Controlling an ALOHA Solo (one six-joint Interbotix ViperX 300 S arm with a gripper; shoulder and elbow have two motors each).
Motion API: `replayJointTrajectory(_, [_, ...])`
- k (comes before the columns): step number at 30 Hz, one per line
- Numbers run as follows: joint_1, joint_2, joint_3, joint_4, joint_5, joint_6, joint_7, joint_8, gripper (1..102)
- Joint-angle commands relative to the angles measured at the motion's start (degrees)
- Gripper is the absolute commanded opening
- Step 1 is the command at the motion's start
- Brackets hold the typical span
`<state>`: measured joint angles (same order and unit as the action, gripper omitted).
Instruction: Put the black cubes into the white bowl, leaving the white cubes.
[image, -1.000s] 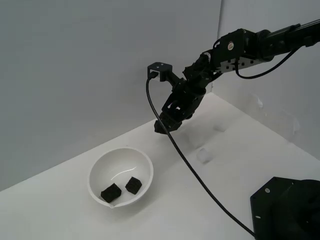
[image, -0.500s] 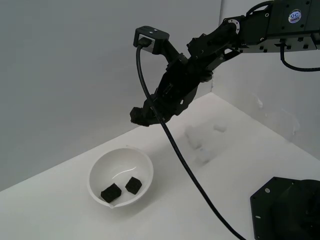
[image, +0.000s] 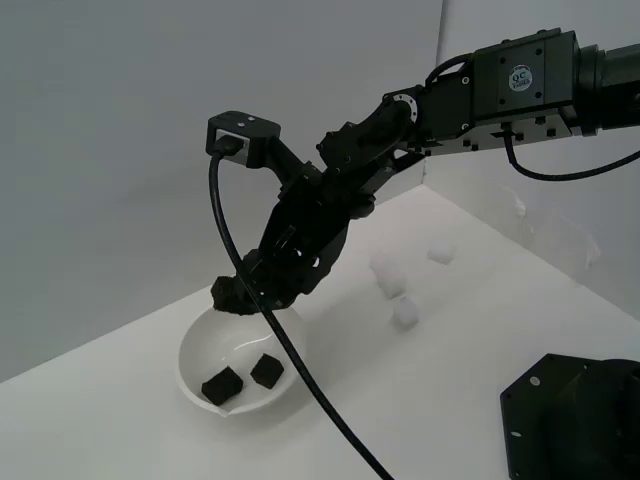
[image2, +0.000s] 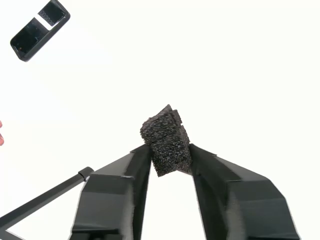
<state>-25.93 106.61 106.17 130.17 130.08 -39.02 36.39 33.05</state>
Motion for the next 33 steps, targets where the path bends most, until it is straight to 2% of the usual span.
replayJointTrajectory(1, [-0.97, 0.44, 0.79, -0.79, -1.05, -2.02, -0.18, 0.88, 52])
replayJointTrajectory(3, [-1.05, 0.44, 0.7, -0.7, -0.97, -2.72, -0.53, 0.79, 85])
replayJointTrajectory(4, [-0.97, 0.35, 0.7, -0.7, -0.97, -2.72, -0.62, 0.88, 98])
replayJointTrajectory(5, [-1.05, 0.26, 0.7, -0.79, -1.05, -2.81, -0.7, 0.88, 100])
replayJointTrajectory(12, [-0.53, 1.32, 1.76, -0.79, -0.97, -2.72, -0.7, 0.88, 100])
replayJointTrajectory(16, [3.69, 5.45, 5.89, 0.35, 0.0, -2.46, -0.53, 0.97, 97])
replayJointTrajectory(18, [6.94, 8.26, 8.79, 1.49, 1.32, -2.29, -0.62, 1.32, 89])
replayJointTrajectory(19, [8.61, 9.76, 10.2, 2.11, 2.02, -2.11, -0.62, 1.32, 81])
replayJointTrajectory(22, [13.8, 14.06, 14.5, 4.13, 3.96, -1.58, -0.62, 1.67, 52])
replayJointTrajectory(25, [18.63, 18.28, 18.63, 5.89, 5.8, -0.97, -0.62, 2.64, 29])
replayJointTrajectory(27, [21.62, 21.36, 21.8, 7.21, 7.12, -0.88, -0.7, 3.25, 8])
replayJointTrajectory(28, [23.2, 22.85, 23.29, 8.0, 7.73, -0.7, -0.79, 3.6, 1])
replayJointTrajectory(33, [30.41, 29.18, 29.62, 11.95, 11.95, -0.35, -0.79, 4.13, 3])
